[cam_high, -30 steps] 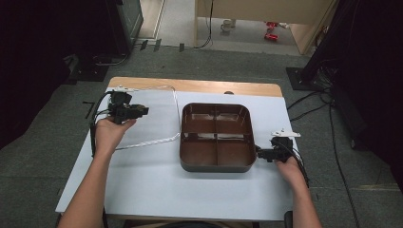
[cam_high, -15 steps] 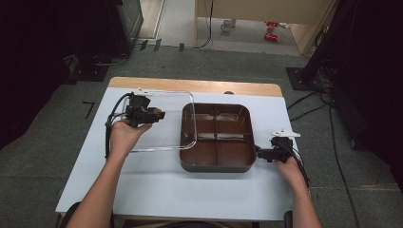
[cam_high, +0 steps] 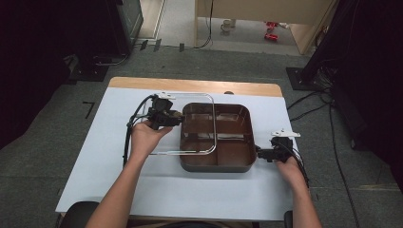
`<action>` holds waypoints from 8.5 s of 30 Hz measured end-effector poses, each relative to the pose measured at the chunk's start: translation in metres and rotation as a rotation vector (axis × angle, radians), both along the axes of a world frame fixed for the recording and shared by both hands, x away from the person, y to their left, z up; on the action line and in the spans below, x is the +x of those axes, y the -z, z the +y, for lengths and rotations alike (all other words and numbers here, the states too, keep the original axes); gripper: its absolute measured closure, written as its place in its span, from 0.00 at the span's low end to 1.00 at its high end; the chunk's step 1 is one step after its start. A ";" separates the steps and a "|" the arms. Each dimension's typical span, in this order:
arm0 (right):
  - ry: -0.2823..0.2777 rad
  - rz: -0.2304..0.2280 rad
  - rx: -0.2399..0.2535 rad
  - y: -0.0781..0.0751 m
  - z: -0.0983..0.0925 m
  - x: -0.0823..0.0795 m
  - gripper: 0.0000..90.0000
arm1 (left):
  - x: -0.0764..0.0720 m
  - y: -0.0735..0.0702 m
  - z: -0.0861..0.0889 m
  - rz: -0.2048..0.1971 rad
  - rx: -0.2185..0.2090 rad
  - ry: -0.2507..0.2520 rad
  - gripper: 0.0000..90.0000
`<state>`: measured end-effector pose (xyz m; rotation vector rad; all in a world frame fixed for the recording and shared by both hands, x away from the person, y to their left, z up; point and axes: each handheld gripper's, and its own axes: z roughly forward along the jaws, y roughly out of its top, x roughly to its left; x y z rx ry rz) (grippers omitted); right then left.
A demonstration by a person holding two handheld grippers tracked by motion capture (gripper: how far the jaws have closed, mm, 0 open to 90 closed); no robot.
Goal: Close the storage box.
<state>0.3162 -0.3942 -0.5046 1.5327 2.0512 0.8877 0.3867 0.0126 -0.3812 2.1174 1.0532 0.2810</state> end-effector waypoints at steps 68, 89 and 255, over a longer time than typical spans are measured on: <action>-0.003 0.002 -0.001 0.000 0.000 0.000 0.04 | -0.013 0.030 -0.135 0.043 0.070 0.077 0.66; -0.003 0.003 0.000 0.000 0.000 0.000 0.04 | -0.006 0.027 -0.137 0.085 0.107 0.070 0.66; -0.007 0.000 -0.003 0.000 0.000 0.000 0.03 | 0.004 0.116 0.139 -0.101 0.069 -0.032 0.24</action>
